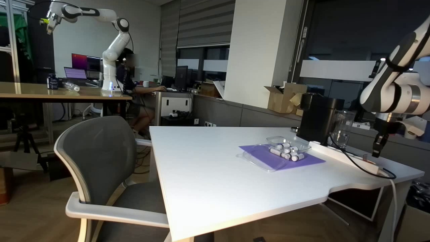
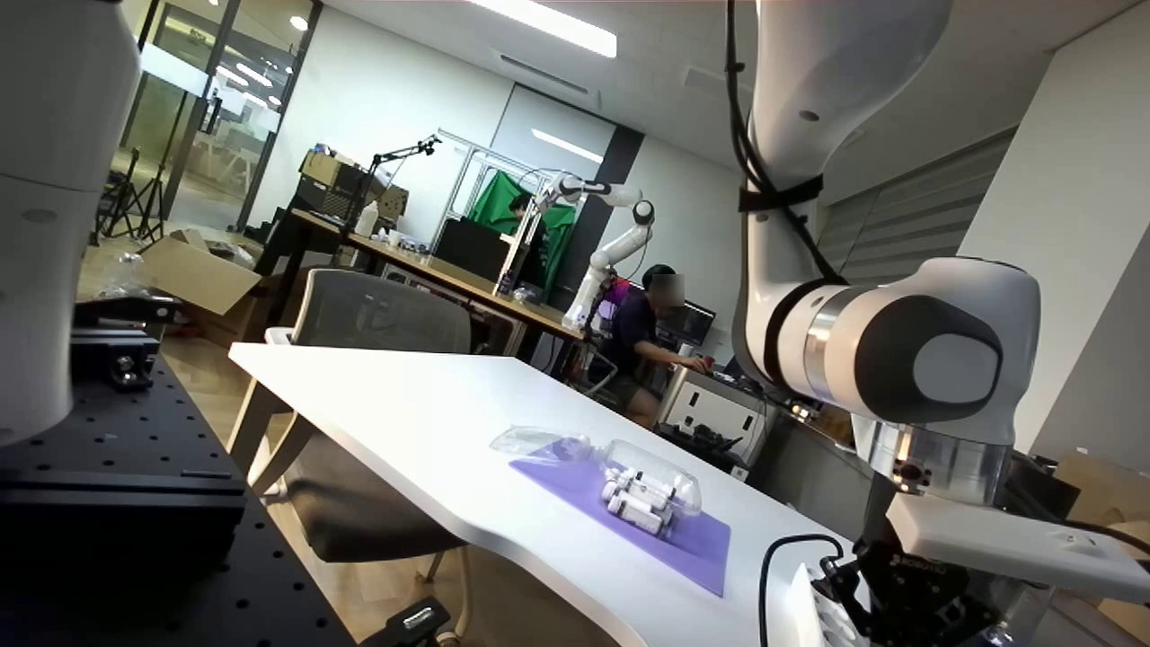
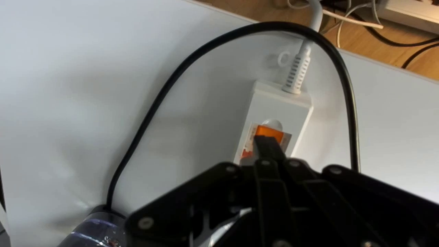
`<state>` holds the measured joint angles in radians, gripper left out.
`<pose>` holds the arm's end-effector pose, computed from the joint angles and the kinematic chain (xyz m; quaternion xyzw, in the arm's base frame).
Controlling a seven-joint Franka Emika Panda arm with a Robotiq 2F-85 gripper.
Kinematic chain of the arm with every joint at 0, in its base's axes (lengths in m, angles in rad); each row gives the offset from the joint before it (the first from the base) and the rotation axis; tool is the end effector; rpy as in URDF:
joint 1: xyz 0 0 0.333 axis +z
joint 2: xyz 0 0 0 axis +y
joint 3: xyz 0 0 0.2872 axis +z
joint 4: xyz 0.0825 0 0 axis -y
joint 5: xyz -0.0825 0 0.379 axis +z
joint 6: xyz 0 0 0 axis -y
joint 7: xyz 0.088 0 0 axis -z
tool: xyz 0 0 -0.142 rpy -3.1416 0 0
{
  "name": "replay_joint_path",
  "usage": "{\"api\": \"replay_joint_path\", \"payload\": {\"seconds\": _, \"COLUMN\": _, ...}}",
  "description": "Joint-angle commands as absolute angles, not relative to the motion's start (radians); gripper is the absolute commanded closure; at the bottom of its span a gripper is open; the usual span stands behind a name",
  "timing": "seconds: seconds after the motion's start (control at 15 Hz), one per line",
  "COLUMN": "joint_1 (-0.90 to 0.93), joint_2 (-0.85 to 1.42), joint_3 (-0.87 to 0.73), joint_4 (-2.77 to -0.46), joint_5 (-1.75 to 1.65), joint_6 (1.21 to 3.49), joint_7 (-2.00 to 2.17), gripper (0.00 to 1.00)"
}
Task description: Turn off the switch on the extension cord
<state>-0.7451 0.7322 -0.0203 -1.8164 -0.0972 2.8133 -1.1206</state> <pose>0.4755 -0.4513 0.1092 0.9659 0.2211 0.0547 0.1230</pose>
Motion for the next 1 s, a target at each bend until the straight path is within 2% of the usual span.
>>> {"api": "replay_joint_path", "payload": {"seconds": 0.0, "joint_1": -0.762, "joint_2": 0.782, "joint_3": -0.011, "joint_4": -1.726, "joint_5": -0.089, "joint_6": 2.735, "joint_7": -1.146, "gripper": 1.00}}
{"api": "replay_joint_path", "payload": {"seconds": 0.93, "joint_1": -0.771, "joint_2": 0.840, "joint_3": 0.000, "joint_4": -1.624, "joint_5": 0.002, "joint_6": 2.598, "joint_7": -1.147, "gripper": 1.00}}
